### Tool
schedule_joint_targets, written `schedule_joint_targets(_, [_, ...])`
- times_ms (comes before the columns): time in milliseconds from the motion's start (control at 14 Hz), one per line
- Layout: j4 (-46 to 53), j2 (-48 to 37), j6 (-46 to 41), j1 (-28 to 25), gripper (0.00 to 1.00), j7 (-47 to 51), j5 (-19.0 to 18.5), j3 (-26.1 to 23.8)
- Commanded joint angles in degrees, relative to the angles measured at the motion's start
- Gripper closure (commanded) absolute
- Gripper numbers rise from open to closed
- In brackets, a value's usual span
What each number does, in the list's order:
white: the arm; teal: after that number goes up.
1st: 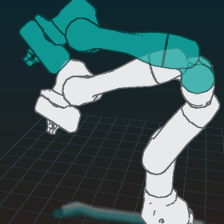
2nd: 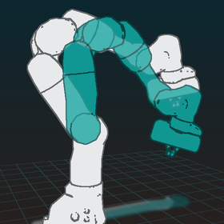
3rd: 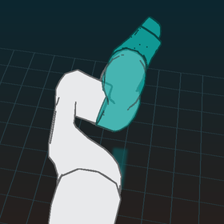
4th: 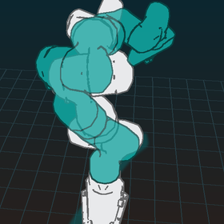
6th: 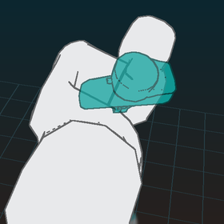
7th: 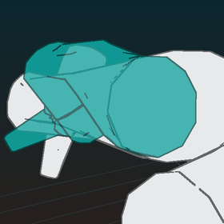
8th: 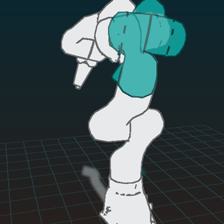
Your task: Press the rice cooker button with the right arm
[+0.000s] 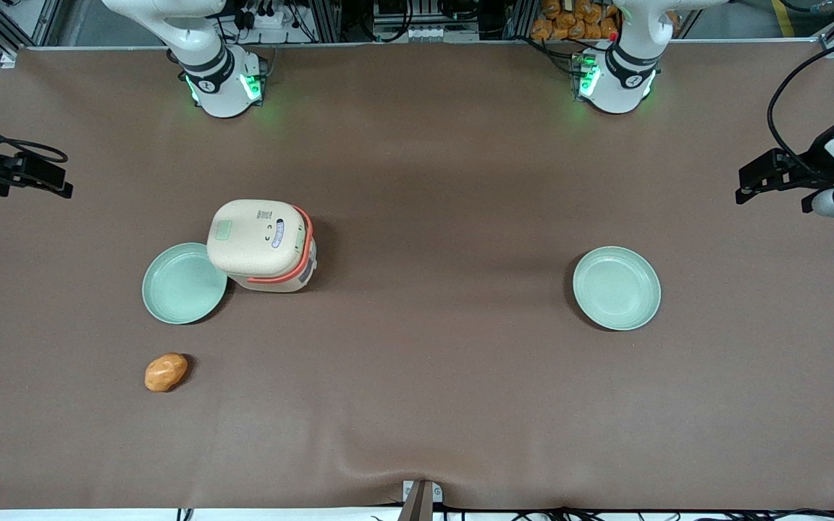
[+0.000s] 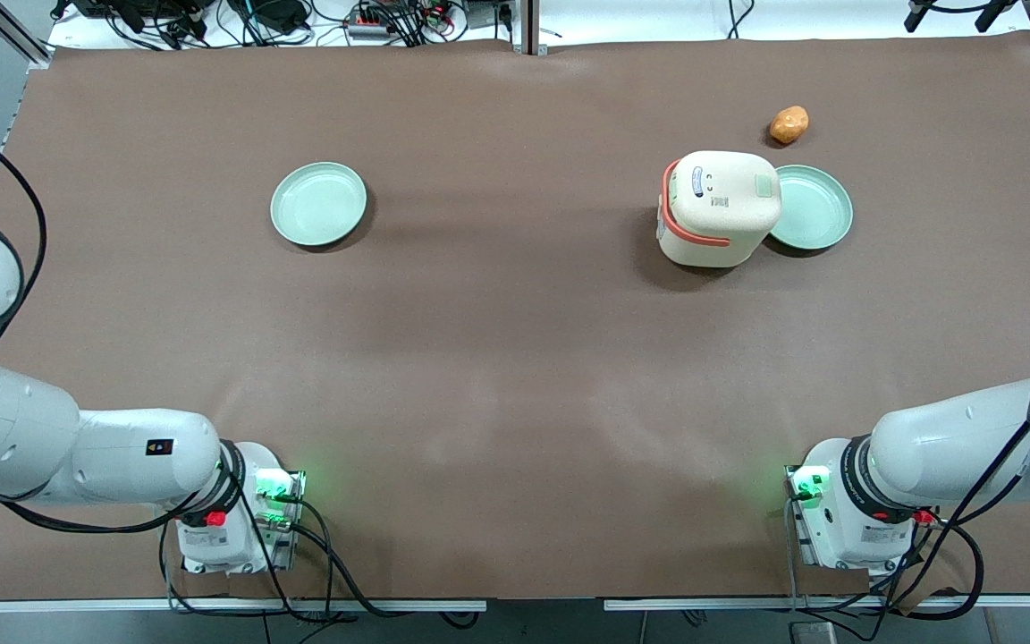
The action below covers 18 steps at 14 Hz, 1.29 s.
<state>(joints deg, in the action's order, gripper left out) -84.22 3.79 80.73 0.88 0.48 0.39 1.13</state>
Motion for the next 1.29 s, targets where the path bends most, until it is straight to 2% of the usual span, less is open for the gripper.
schedule_joint_targets(0, [0.28, -0.45, -1.45, 0.43, 0.00, -0.57, -0.57, -0.25])
schedule_joint_targets(643, [0.28, -0.01, -1.36, -0.26, 0.00, -0.57, -0.04, -0.51])
schedule_joint_targets(1214, [-2.61, 1.39, -1.02, -6.77, 0.00, 0.05, 0.05, -0.95])
